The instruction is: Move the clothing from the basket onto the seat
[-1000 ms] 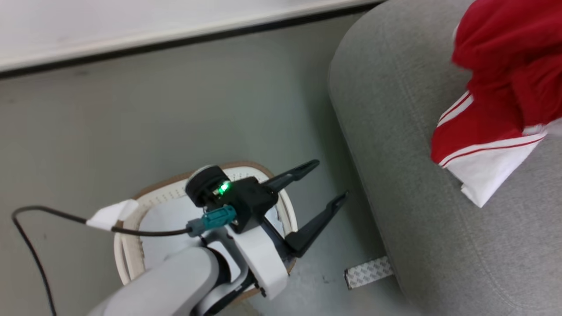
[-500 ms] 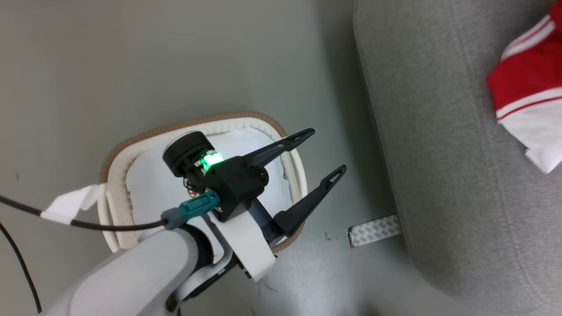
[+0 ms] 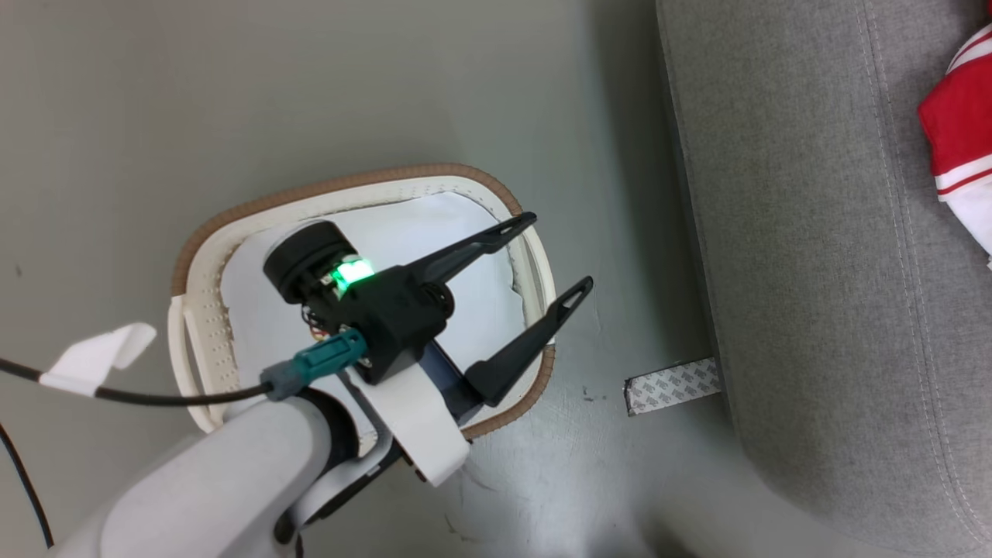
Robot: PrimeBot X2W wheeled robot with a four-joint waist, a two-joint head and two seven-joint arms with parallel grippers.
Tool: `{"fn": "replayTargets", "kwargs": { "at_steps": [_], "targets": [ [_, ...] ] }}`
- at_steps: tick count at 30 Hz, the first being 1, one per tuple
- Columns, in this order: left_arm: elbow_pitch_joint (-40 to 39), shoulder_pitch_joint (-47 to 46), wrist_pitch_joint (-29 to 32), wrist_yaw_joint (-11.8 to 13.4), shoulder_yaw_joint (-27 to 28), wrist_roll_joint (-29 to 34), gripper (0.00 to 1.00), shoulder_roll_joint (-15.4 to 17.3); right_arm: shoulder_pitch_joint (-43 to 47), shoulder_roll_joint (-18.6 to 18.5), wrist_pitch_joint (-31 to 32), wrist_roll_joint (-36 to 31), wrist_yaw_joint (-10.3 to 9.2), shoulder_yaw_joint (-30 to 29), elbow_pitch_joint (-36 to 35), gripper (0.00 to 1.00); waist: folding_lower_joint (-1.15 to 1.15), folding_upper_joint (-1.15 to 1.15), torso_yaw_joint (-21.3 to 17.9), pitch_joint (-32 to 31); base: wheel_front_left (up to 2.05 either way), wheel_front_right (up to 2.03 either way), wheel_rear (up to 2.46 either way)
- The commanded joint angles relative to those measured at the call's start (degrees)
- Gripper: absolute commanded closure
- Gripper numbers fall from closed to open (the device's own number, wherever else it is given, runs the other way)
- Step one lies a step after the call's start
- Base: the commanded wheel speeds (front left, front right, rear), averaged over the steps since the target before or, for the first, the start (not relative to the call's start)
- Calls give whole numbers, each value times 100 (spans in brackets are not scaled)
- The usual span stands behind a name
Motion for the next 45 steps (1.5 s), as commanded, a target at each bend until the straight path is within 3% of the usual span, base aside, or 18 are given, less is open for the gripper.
{"fn": "replayTargets", "kwargs": {
  "at_steps": [1,3,4,5,6,7,13,19,21,27,30,34,38,41,45],
  "targets": [
    [25,-54,-56,14,21,43,0,45,53,-66,28,-3,-13,97,156,100,-1,0,5,-34,0,0,0],
    [72,-43,-83,19,23,20,0,24,-25,-118,-34,70,-13,216,314,100,-1,0,10,-95,0,0,0],
    [98,-36,-112,12,19,8,0,8,-60,-117,-96,112,-12,277,386,72,-1,0,11,-137,0,0,0],
    [98,-36,-112,12,19,8,0,8,-60,-117,-96,112,-12,277,386,72,-1,0,11,-137,0,0,0],
    [122,-29,-124,13,14,2,0,-6,-106,-97,-144,220,-12,304,458,7,-1,0,13,-186,0,0,0],
    [148,-22,-149,18,13,-4,0,-19,-154,-115,-177,271,-12,365,508,0,-1,0,10,-237,0,0,0],
    [403,116,-346,42,-24,-64,0,-132,-263,-454,-126,533,-13,1103,683,0,-1,0,-16,-738,0,0,0],
    [830,369,-671,115,-19,-232,0,-321,-27,-1006,215,991,-13,2124,492,0,-1,0,40,-1678,0,0,0],
    [1045,545,-838,195,-10,-316,0,-450,111,-1395,506,1285,-13,2587,239,0,-1,0,107,-2221,0,0,0],
    [1320,817,-1080,325,72,-548,0,-602,392,-2037,763,1740,-13,3156,-363,0,-1,0,276,-3007,0,0,0],
    [1440,924,-1197,426,164,-638,0,-669,545,-2341,616,1943,-13,3282,-745,0,-1,0,434,-3386,0,0,0],
    [1506,1076,-1380,632,387,-785,0,-686,773,-2470,192,2114,-13,3334,-1384,0,-1,0,643,-3743,0,0,0],
    [1586,1255,-1547,868,722,-996,0,-581,1103,-2261,-328,2256,-13,3091,-1921,0,-1,0,843,-3986,0,0,0],
    [1624,1504,-1712,1118,1098,-1125,0,-431,1418,-1784,-495,2242,-13,2915,-2239,0,-1,0,920,-4101,0,0,0],
    [1621,1951,-1869,1359,1526,-1313,0,-250,1896,-1040,-651,1725,-13,2579,-2626,0,-1,0,1036,-4194,0,0,0]
  ]
}}
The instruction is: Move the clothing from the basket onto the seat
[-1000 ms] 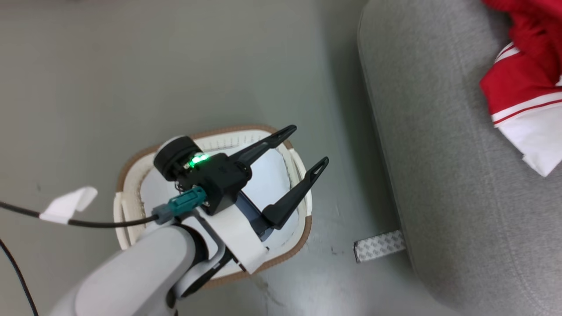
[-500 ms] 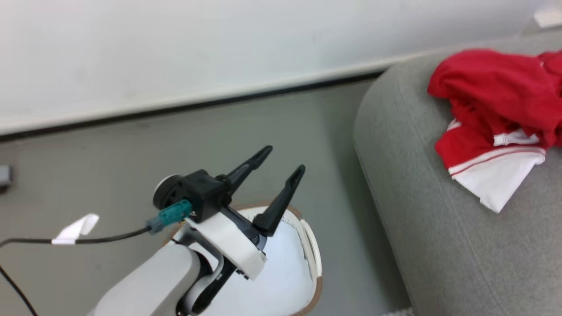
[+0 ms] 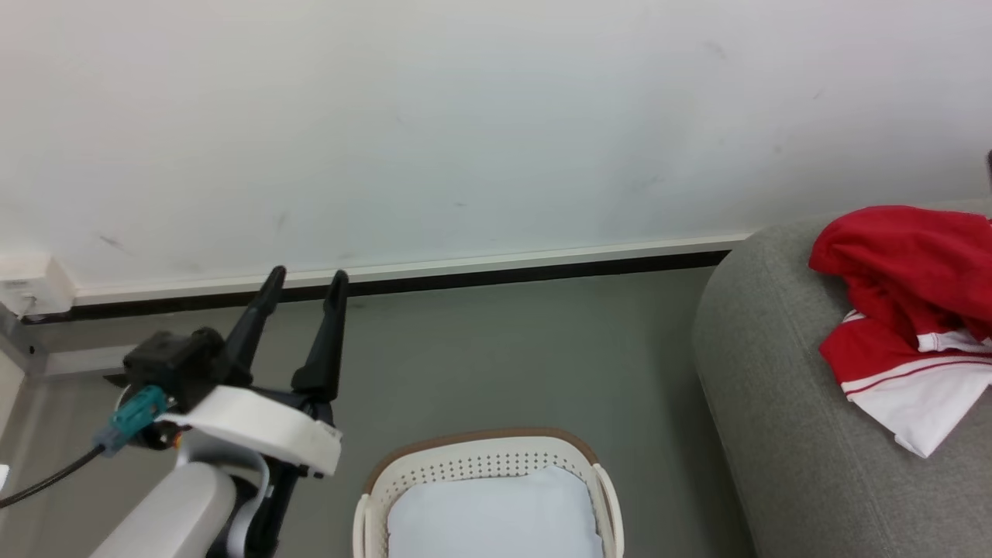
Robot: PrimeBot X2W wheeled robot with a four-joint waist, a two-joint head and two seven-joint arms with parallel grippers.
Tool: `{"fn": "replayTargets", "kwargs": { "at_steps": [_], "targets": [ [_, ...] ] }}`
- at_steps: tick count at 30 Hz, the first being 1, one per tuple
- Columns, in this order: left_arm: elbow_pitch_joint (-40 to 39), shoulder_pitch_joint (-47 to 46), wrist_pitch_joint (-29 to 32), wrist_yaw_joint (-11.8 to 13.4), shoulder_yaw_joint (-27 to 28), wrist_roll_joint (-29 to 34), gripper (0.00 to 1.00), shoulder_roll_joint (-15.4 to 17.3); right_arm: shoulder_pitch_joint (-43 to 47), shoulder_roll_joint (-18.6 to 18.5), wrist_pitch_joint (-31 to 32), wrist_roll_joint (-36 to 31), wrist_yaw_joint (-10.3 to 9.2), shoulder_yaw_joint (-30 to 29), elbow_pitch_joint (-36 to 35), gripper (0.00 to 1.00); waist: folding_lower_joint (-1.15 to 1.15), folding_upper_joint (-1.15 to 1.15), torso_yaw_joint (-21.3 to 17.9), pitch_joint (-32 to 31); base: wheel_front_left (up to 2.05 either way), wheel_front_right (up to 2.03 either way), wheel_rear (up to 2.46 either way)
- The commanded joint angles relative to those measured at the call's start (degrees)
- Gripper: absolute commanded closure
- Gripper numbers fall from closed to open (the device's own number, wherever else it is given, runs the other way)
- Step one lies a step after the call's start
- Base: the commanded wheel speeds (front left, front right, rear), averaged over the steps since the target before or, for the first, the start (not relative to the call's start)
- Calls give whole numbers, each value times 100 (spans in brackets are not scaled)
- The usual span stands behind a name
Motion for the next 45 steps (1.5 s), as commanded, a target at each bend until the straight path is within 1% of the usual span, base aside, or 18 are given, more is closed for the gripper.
{"fn": "replayTargets", "kwargs": {
  "at_steps": [1,4,7,9,10,11,14,16,19,24,27,30,35,45],
  "targets": [
    [-27,152,-31,25,55,-102,0,32,226,185,-75,-150,-13,-104,-85,0,2,0,98,-69,0,0,0],
    [-59,543,-86,140,305,-120,0,97,851,936,-236,-661,-13,-471,-494,0,2,0,192,-82,0,0,0],
    [-66,903,-123,177,544,-124,0,18,1592,1635,-375,-1266,-13,-693,-986,0,2,0,321,-67,0,0,0],
    [-176,1098,-117,71,887,-189,0,-235,2079,2011,-450,-1635,-13,-768,-1236,0,2,0,416,-66,0,0,0],
    [-171,1240,-110,26,1023,-80,0,-284,2279,2173,-518,-1790,-13,-793,-1329,0,2,0,450,-72,0,0,0],
    [-145,1402,-110,-54,1149,5,0,-387,2483,2364,-593,-1905,-13,-861,-1367,0,2,0,482,-91,0,0,0],
    [-144,1703,-112,-291,1477,458,0,-692,2942,2779,-894,-2193,-13,-883,-1407,0,2,0,562,-123,0,0,0],
    [-90,1915,-113,-447,1715,740,0,-896,3178,2944,-1076,-2300,-13,-887,-1339,0,2,0,587,-134,0,0,0],
    [142,2226,-114,-669,1977,1120,0,-1204,3334,3112,-1254,-2365,-13,-859,-1184,0,2,0,582,-132,0,0,0],
    [515,2385,-114,-1094,2336,1601,0,-1620,3304,3209,-1385,-2494,-13,-764,-874,0,2,0,562,-111,0,0,0],
    [607,2335,-115,-1368,2537,1844,0,-1805,3227,3242,-1418,-2512,-13,-742,-732,0,2,0,570,-110,0,0,0],
    [687,2289,-115,-1553,2733,2034,0,-1947,3187,3263,-1458,-2513,-13,-729,-631,0,2,0,565,-122,0,0,0],
    [798,2250,-115,-1712,2957,2271,0,-2126,3148,3278,-1479,-2487,-13,-667,-524,0,2,0,552,-145,0,0,0],
    [983,2226,-115,-1850,3203,2592,0,-2308,3095,3283,-1494,-2397,-13,-600,-451,0,2,0,548,-160,0,0,0]
  ]
}}
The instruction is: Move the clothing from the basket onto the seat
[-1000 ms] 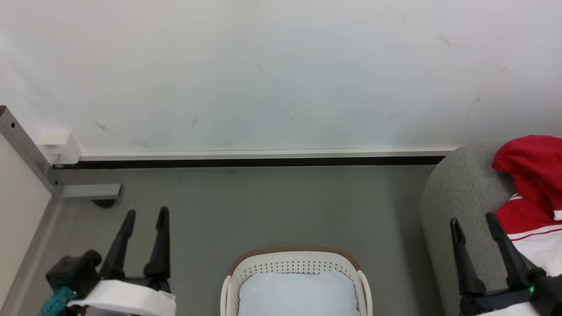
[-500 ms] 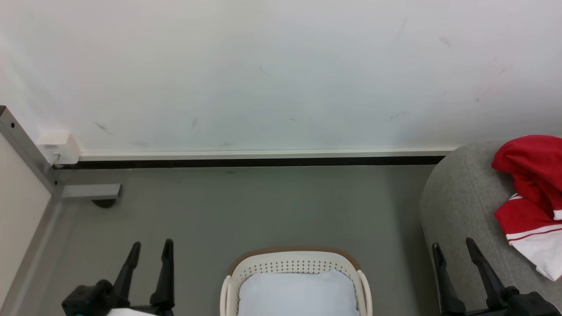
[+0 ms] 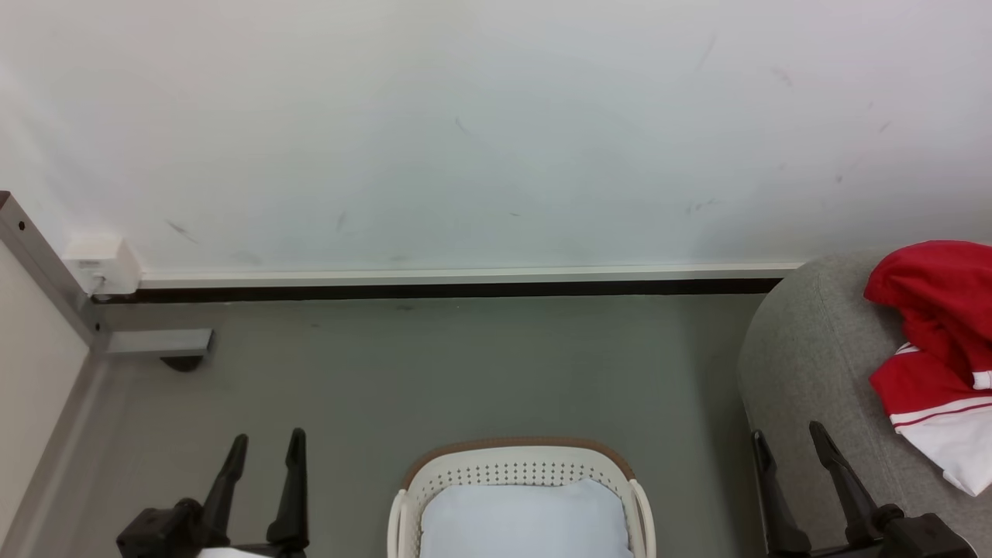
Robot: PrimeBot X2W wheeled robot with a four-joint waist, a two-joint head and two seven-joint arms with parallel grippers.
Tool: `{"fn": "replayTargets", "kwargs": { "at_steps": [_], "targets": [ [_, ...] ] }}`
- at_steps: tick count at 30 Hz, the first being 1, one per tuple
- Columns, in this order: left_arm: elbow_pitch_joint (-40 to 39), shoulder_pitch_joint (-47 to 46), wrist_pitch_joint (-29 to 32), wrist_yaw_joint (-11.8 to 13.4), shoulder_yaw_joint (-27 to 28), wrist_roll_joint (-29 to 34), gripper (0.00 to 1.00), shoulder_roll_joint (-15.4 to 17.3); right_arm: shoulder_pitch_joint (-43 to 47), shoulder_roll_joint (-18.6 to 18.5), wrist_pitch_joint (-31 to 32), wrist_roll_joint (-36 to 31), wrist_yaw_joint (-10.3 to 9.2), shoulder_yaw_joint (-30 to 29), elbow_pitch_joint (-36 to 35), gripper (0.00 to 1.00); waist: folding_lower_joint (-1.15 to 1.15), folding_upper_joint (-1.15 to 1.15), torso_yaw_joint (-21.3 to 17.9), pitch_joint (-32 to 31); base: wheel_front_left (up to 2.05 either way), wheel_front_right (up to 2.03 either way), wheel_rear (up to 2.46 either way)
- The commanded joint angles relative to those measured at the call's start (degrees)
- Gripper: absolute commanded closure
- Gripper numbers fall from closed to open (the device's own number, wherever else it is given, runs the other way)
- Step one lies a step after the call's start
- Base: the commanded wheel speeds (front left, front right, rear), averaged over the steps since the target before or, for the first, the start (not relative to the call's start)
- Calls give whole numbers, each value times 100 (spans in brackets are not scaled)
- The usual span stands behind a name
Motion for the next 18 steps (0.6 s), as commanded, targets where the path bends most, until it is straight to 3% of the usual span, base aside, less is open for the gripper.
{"fn": "replayTargets", "kwargs": {
  "at_steps": [1,10,11,18],
  "targets": [
    [12,-39,-2,-13,45,57,0,1,-77,4,-17,18,-13,2,12,0,0,0,-1,-1,0,0,0],
    [87,-20,-2,-67,142,172,0,-75,-87,4,-21,102,-13,28,-6,0,0,0,-37,-14,0,0,0],
    [80,-8,1,-65,127,123,100,-72,-16,0,1,73,1,38,12,100,0,0,-36,-14,0,0,0],
    [277,4,166,-67,188,-314,100,-105,81,-25,88,556,1,29,125,100,0,0,-28,-14,0,0,0]
  ]
}}
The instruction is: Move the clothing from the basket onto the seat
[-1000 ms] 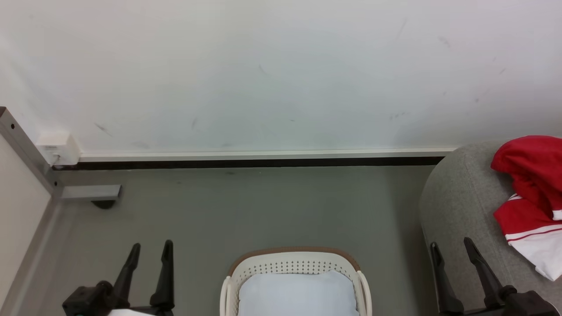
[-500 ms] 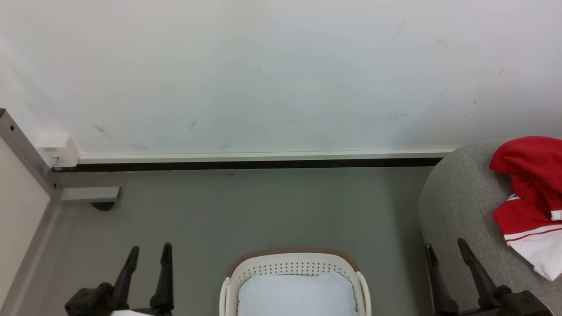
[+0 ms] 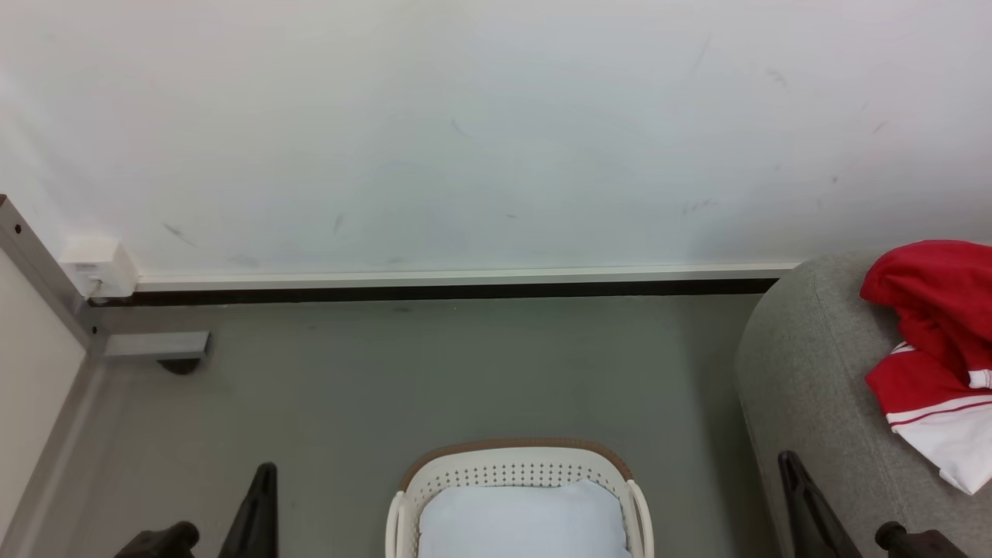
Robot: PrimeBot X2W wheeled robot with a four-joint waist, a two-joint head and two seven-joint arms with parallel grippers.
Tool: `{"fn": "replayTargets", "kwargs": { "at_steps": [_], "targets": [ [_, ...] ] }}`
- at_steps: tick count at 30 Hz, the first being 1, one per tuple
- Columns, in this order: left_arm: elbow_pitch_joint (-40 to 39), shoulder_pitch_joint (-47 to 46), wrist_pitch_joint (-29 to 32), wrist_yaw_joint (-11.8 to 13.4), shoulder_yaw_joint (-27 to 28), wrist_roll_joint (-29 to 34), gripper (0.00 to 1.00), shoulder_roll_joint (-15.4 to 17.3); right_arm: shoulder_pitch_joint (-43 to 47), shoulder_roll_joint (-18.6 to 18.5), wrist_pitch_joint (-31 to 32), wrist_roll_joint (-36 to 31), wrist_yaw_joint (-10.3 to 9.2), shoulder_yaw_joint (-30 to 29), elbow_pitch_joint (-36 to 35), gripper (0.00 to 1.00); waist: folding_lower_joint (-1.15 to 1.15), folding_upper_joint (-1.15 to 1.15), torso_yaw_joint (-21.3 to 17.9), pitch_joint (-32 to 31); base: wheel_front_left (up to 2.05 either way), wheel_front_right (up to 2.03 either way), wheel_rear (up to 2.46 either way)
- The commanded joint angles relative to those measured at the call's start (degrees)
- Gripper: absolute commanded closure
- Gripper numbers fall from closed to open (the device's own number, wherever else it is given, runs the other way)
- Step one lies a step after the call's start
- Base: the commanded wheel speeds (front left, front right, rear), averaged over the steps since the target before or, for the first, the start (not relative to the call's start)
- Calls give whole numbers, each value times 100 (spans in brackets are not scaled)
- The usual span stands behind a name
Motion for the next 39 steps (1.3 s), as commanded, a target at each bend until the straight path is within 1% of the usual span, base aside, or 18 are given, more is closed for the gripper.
{"fn": "replayTargets", "kwargs": {
  "at_steps": [1,18,39],
  "targets": [
    [-78,-121,45,-3,46,-198,100,20,-89,-30,25,210,-1,-38,-92,100,0,0,4,0,0,0,0],
    [-173,-218,467,25,141,-1833,100,1,-289,-170,345,2002,-2,-152,23,100,0,0,38,4,0,0,0],
    [-259,-329,914,68,259,-3448,100,-18,-461,-308,650,3792,-5,-258,99,100,0,0,81,10,0,0,0]
  ]
}}
